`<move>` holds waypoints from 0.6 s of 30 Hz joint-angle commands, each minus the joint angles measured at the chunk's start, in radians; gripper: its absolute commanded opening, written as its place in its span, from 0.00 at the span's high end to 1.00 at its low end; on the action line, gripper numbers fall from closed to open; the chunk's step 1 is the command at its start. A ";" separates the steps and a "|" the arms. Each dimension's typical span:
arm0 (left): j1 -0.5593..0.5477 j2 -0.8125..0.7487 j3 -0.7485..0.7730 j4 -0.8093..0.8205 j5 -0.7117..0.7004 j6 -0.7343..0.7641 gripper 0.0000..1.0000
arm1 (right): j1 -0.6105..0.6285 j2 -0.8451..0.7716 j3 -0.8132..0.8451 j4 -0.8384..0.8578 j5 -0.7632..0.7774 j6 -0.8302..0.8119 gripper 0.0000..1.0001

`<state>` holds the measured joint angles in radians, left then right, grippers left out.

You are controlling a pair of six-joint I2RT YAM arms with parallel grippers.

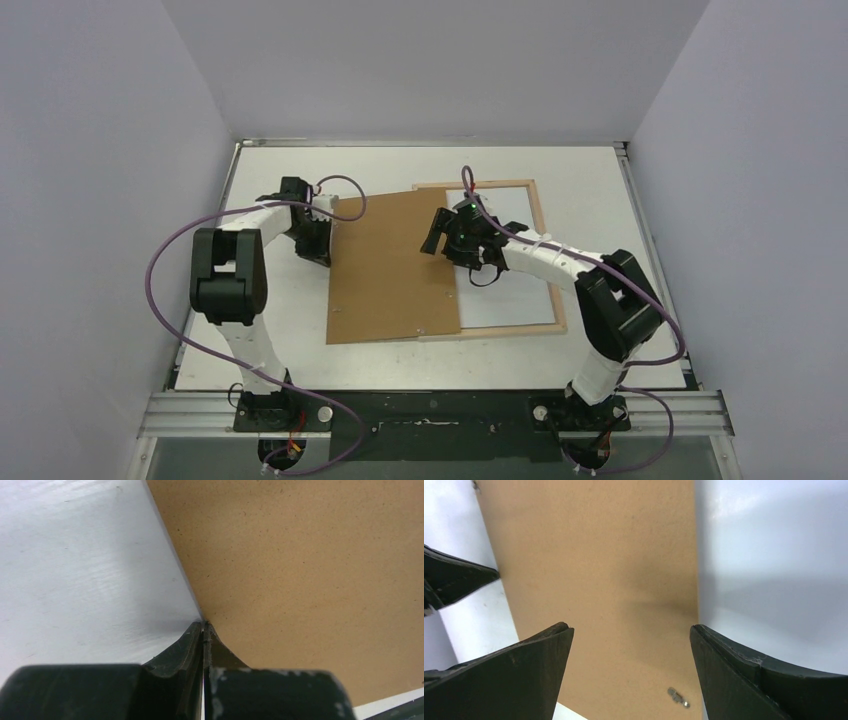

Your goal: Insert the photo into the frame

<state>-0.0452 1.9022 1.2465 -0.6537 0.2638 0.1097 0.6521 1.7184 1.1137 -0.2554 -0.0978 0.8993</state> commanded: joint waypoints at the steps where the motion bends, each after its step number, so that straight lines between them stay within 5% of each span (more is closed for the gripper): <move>1: -0.023 0.039 -0.003 -0.066 0.080 -0.024 1.00 | -0.041 -0.036 0.004 0.115 -0.098 -0.041 0.10; 18: -0.015 0.052 0.024 -0.078 0.063 -0.021 1.00 | -0.138 0.035 -0.002 0.162 -0.225 -0.175 0.08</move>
<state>-0.0532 1.9182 1.2594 -0.6907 0.3130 0.0887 0.5213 1.7267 1.1118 -0.1810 -0.2386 0.7471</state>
